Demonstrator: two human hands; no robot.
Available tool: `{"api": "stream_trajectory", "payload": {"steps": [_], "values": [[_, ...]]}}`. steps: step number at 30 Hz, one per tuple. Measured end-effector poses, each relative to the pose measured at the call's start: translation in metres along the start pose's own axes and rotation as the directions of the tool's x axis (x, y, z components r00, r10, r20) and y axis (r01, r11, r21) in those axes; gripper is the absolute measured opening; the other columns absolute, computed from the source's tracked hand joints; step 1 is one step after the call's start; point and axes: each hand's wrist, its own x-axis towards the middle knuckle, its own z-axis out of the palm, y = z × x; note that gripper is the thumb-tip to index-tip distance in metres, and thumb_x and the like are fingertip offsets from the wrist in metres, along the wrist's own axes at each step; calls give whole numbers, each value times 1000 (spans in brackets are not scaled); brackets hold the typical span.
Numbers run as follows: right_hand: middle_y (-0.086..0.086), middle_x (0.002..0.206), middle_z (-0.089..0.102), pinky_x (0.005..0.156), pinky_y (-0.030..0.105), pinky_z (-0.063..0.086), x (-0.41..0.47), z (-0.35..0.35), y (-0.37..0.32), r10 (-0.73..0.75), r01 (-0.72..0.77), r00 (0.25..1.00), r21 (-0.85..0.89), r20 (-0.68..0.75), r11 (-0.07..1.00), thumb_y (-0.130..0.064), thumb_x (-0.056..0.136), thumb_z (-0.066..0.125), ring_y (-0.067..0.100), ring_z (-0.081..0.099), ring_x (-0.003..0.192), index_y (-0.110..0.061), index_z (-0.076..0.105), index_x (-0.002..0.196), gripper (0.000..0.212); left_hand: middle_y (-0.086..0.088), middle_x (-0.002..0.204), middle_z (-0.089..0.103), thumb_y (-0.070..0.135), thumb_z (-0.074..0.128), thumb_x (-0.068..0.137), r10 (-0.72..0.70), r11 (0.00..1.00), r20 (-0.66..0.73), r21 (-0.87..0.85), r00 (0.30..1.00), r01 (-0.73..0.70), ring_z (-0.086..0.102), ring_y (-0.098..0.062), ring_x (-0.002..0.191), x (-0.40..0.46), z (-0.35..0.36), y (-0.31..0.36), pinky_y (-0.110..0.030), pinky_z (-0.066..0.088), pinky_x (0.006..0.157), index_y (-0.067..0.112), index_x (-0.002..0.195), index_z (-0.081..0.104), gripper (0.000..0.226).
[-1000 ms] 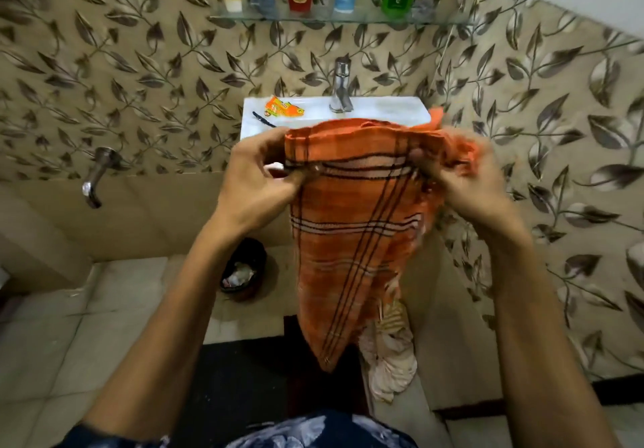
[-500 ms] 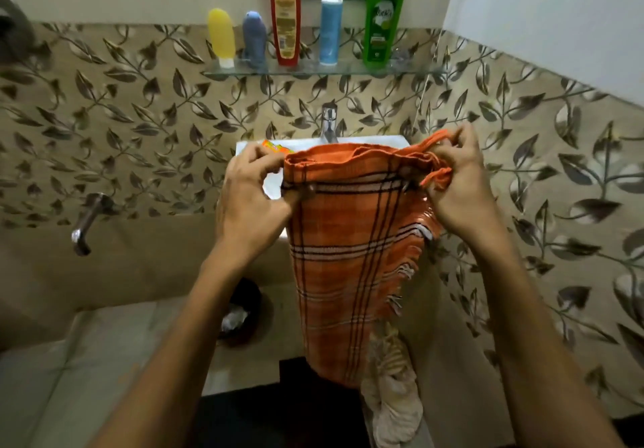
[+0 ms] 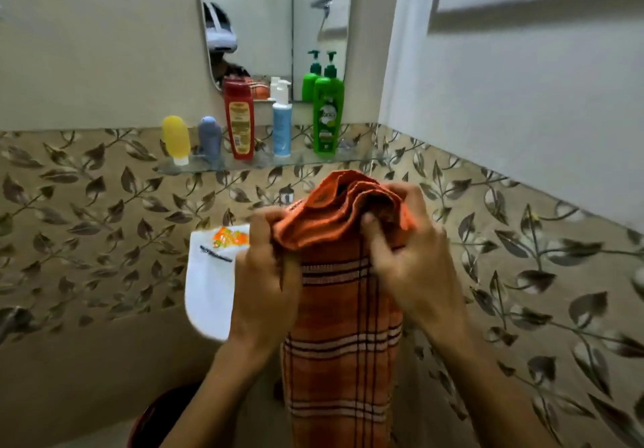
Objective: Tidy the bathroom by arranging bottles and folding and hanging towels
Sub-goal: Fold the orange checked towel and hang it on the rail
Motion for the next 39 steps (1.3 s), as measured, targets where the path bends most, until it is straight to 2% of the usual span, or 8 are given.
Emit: {"api": "stream_trajectory", "payload": {"steps": [5, 8, 13, 17, 24, 31, 35, 39], "values": [[7, 147, 36, 106, 40, 39, 20, -3, 23, -312, 275, 950, -462, -5, 843, -59, 82, 55, 33, 45, 124, -9, 12, 150, 95, -14, 122, 46, 27, 54, 87, 409, 904, 93, 92, 908, -417, 56, -26, 106, 31, 23, -23, -26, 47, 87, 18, 120, 26, 44], [13, 141, 28, 106, 50, 30, 47, -5, 38, -480, 317, 872, -640, -93, 700, -62, 82, 49, 38, 35, 123, 1, -1, 149, 104, -16, 117, 35, 36, 48, 84, 601, 746, 117, 273, 791, -607, 53, -50, 107, 66, 43, -40, -56, 52, 78, -4, 112, 36, 51], [19, 142, 26, 108, 51, 29, 108, -27, 50, -607, 329, 778, -718, -163, 614, -53, 79, 57, 41, 26, 132, -21, -26, 145, 111, -14, 117, 33, 25, 58, 70, 738, 600, 142, 309, 660, -737, 34, -39, 112, 137, 83, -43, -67, 47, 75, -8, 105, 51, 49], [35, 135, 45, 92, 61, 44, 171, -45, 55, -653, 287, 742, -810, -150, 511, -30, 72, 80, 53, 45, 123, -29, -28, 144, 130, -19, 123, 34, 12, 65, 66, 743, 654, 36, 178, 669, -735, 32, -45, 115, 199, 122, -37, -74, 41, 77, -2, 121, 26, 69], [27, 154, 16, 85, 47, 49, 284, -95, 53, -604, 206, 793, -897, -81, 391, -25, 96, 37, 40, 53, 115, -53, -39, 128, 87, -44, 125, 43, 20, 51, 75, 735, 679, -28, 40, 678, -733, 37, -56, 120, 324, 188, -17, -71, 37, 92, 6, 127, 18, 63], [13, 159, 15, 108, 51, 36, 412, -145, 51, -536, -14, 832, -971, -143, 237, -16, 94, 36, 37, 15, 145, -27, 12, 151, 63, -25, 143, 32, 36, 55, 77, 637, 769, 176, -208, 750, -605, 38, -40, 129, 463, 244, 11, -49, 38, 103, -16, 132, 9, 88], [7, 155, 28, 95, 45, 47, 452, -146, 62, -358, -116, 907, -949, -221, 292, 13, 83, 44, 36, 39, 134, -35, 4, 151, 92, -16, 151, 24, 61, 37, 79, 602, 797, 222, -225, 767, -561, 28, -30, 138, 511, 275, 9, -45, 30, 112, 7, 146, 14, 89], [16, 134, 53, 86, 46, 48, 477, -139, 75, -218, -174, 944, -935, -248, 308, -3, 89, 54, 38, 59, 110, -35, 1, 149, 86, -15, 146, 34, 66, 33, 85, 543, 838, 355, -283, 761, -467, 40, -27, 130, 534, 302, -7, -38, 30, 110, 39, 140, 22, 63]]}}
